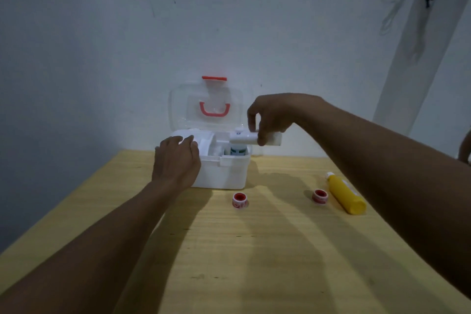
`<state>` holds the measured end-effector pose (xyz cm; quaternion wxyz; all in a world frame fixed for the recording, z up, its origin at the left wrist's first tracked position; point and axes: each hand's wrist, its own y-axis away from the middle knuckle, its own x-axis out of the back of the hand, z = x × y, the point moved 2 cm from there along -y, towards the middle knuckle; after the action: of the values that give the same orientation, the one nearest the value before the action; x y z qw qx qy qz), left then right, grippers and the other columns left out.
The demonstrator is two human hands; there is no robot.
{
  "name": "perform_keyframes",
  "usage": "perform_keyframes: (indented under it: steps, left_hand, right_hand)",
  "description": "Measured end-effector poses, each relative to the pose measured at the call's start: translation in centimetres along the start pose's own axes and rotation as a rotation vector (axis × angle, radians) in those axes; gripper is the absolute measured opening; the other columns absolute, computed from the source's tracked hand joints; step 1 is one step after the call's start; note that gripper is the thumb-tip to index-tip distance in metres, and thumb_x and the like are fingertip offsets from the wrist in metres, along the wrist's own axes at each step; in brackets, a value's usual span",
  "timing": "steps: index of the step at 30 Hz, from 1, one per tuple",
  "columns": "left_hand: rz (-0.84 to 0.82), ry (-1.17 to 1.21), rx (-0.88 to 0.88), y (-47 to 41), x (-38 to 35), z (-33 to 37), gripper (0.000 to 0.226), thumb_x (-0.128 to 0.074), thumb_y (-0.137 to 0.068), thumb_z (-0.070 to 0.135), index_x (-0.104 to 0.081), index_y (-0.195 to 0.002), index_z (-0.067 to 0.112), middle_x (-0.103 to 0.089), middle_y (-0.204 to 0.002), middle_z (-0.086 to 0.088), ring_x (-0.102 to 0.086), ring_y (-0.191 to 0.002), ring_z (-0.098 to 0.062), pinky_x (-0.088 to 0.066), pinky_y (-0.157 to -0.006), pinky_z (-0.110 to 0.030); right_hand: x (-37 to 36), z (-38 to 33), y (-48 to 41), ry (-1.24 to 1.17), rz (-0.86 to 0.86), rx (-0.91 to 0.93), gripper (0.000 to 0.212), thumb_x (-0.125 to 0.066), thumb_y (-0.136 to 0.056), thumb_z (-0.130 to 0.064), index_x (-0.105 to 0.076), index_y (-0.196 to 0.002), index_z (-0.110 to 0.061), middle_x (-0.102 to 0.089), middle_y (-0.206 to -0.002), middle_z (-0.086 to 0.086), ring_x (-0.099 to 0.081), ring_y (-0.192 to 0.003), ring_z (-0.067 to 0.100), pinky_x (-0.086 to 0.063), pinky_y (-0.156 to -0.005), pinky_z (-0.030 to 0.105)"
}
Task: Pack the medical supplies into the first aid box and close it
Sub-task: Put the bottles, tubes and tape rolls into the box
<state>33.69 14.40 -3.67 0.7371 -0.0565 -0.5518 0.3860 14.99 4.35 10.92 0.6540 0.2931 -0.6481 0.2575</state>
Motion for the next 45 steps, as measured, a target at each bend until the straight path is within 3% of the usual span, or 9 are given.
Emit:
perform_keyframes:
  steps: [5,12,17,24,29,32,36,40,45]
  left_hand:
    - [0.000,-0.012,0.001,0.1,-0.1,-0.1,0.067,-0.010,-0.095,0.044,-0.056,-0.134,0.015,-0.061,-0.132,-0.012,-0.051,-0.125,-0.032,-0.038,-0.108,-0.051]
    - [0.001,-0.028,-0.001,0.3,-0.2,-0.1,0.054,-0.020,-0.100,0.038,-0.057,-0.132,0.017,-0.061,-0.133,-0.009,-0.052,-0.124,-0.031,-0.039,-0.108,-0.049]
    - [0.016,-0.030,0.001,0.4,-0.1,0.0,0.047,-0.027,-0.103,0.035,-0.057,-0.134,0.016,-0.059,-0.136,-0.008,-0.049,-0.127,-0.031,-0.039,-0.108,-0.047]
    - [0.021,-0.027,-0.012,0.4,0.0,0.0,0.048,-0.025,-0.103,0.035,-0.057,-0.133,0.016,-0.059,-0.135,-0.008,-0.049,-0.126,-0.030,-0.038,-0.108,-0.044]
    - [0.020,-0.026,-0.010,0.5,0.2,0.1,0.046,-0.027,-0.103,0.033,-0.056,-0.134,0.015,-0.059,-0.135,-0.009,-0.049,-0.126,-0.032,-0.040,-0.106,-0.046]
    - [0.015,-0.023,-0.008,0.6,0.2,0.1,0.049,-0.025,-0.103,0.036,-0.055,-0.136,0.015,-0.058,-0.138,-0.008,-0.048,-0.128,-0.031,-0.039,-0.108,-0.046]
    - [-0.008,-0.037,-0.019,0.5,0.4,0.1,0.053,-0.022,-0.100,0.040,-0.055,-0.135,0.017,-0.059,-0.136,-0.008,-0.050,-0.127,-0.030,-0.038,-0.108,-0.052]
    - [0.006,-0.046,0.012,0.7,0.8,0.6,0.046,-0.026,-0.104,0.036,-0.052,-0.137,0.020,-0.052,-0.144,-0.005,-0.038,-0.139,-0.029,-0.019,-0.117,-0.059]
    - [0.085,-0.058,-0.041,1.2,1.1,2.4,0.057,-0.016,-0.101,0.043,-0.056,-0.135,0.021,-0.053,-0.145,-0.005,-0.031,-0.145,-0.027,-0.009,-0.118,-0.062]
  right_hand:
    - [-1.0,-2.5,-2.0,0.091,-0.096,-0.009,0.057,-0.083,-0.070,-0.008,-0.061,-0.123,-0.011,-0.060,-0.116,0.007,-0.064,-0.098,0.028,-0.062,-0.079,0.040]
    - [-2.5,-4.7,-3.8,0.154,-0.186,0.058,0.049,-0.079,-0.077,-0.010,-0.068,-0.124,-0.015,-0.062,-0.119,0.003,-0.064,-0.102,0.023,-0.062,-0.083,0.039]
    - [-3.4,-4.8,-4.8,-0.162,-0.219,0.049,0.030,-0.074,-0.081,0.000,-0.073,-0.111,-0.007,-0.068,-0.115,0.009,-0.067,-0.102,0.026,-0.062,-0.083,0.041]
    - [-5.8,-4.3,-5.0,-0.425,-0.151,0.057,0.028,-0.056,-0.088,0.006,-0.076,-0.101,-0.008,-0.072,-0.107,0.010,-0.069,-0.098,0.026,-0.061,-0.083,0.034]
    - [-5.9,-4.2,-4.6,-0.393,-0.079,0.056,0.021,-0.061,-0.086,0.002,-0.075,-0.086,-0.014,-0.070,-0.097,0.005,-0.065,-0.091,0.019,-0.059,-0.079,0.028]
    - [-6.4,-4.2,-4.3,-0.440,-0.044,0.054,0.016,-0.061,-0.089,-0.006,-0.076,-0.092,-0.011,-0.071,-0.101,0.007,-0.063,-0.088,0.019,-0.056,-0.074,0.027]
    - [-6.4,-3.8,-3.9,-0.596,-0.032,0.035,0.021,-0.060,-0.090,-0.005,-0.074,-0.104,-0.003,-0.074,-0.103,0.010,-0.069,-0.095,0.022,-0.058,-0.089,0.036]
    - [-5.6,-3.3,-2.8,-0.675,0.077,0.088,0.021,-0.056,-0.090,-0.001,-0.072,-0.103,0.002,-0.072,-0.106,0.014,-0.069,-0.101,0.025,-0.058,-0.092,0.039]
    - [-4.0,-1.3,-0.9,-0.679,0.143,0.083,0.022,-0.054,-0.090,0.000,-0.072,-0.103,-0.001,-0.072,-0.105,0.014,-0.069,-0.100,0.025,-0.059,-0.089,0.038]
